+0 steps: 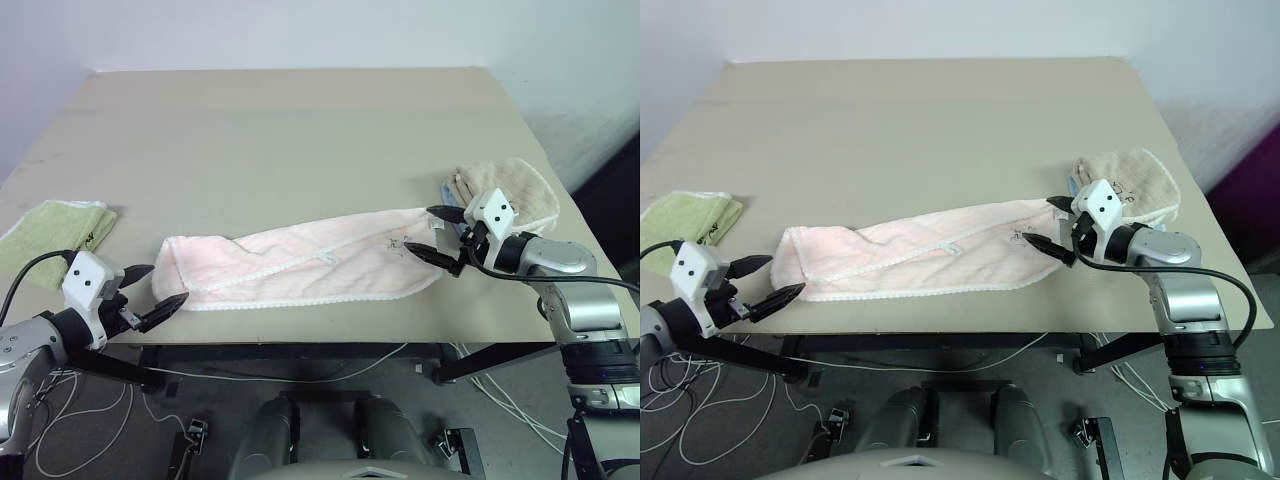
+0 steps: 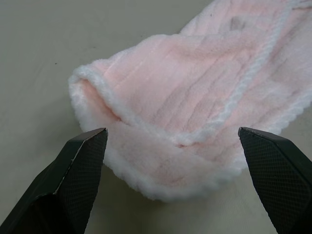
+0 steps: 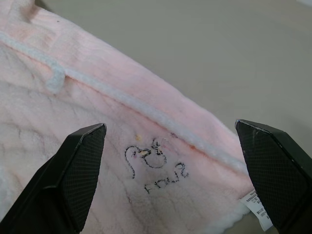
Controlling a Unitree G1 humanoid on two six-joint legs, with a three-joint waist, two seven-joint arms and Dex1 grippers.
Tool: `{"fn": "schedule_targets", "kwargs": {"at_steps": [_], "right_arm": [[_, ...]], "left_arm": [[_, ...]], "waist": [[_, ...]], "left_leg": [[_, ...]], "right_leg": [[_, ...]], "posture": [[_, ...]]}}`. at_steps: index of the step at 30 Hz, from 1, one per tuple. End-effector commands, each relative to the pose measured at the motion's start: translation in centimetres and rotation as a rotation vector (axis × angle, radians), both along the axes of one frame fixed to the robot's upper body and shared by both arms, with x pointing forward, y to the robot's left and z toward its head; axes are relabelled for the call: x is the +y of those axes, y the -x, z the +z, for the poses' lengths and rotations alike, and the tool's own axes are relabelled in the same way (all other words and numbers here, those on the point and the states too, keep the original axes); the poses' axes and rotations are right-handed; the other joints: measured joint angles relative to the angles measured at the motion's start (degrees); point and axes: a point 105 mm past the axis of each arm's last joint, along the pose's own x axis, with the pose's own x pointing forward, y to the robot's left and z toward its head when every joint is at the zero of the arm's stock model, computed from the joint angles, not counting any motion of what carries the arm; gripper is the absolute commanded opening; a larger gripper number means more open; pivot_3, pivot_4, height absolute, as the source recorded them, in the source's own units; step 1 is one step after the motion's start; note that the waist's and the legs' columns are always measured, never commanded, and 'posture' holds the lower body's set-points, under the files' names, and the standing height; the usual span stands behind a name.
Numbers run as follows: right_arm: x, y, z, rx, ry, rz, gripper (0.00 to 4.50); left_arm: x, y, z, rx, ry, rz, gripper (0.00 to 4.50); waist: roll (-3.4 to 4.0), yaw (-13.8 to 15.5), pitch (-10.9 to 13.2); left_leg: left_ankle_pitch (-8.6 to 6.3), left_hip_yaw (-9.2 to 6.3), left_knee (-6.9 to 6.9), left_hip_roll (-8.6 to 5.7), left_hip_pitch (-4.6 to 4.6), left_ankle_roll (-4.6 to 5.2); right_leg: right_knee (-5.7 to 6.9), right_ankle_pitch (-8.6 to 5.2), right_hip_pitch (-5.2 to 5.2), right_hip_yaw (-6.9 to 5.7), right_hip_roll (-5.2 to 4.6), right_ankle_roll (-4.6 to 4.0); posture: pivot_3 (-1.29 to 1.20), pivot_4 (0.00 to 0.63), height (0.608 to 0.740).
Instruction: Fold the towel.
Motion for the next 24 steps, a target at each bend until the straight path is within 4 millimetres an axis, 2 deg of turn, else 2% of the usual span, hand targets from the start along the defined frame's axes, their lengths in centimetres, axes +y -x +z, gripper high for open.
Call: {"fn": "schedule_targets", "kwargs": {"at_steps": [1,15,24], "right_arm": [[0.0,0.0,1.4,-0.071,0.016,0.002,4.45],[0.4,0.3,0.9,-0.074,0.013,0.012,4.45],[0.7,0.3,-0.4,-0.056,0.001,0.007,4.45]], "left_arm": [[-0.3,-0.4,1.4,-0.062,-0.038,-0.019,4.50],[-0.2,-0.5,1.4,-0.059,-0.078,-0.028,4.50],[0.2,-0.9,1.3,-0.042,-0.222,-0.111,4.50]], "waist": [[0.00,0.01,0.00],[0.00,0.01,0.00],[0.00,-0.02,0.00]], "left_leg": [[0.00,0.00,0.00,0.00,0.00,0.00],[0.00,0.00,0.00,0.00,0.00,0.00],[0.00,0.00,-0.01,0.00,0.01,0.00]], "right_leg": [[0.00,0.00,0.00,0.00,0.00,0.00],[0.00,0.00,0.01,0.00,0.00,0.00],[-0.01,0.00,0.02,0.00,0.01,0.00]], "posture": [[0.00,0.150,0.740],[0.00,0.150,0.740],[0.00,0.150,0.740]]}}
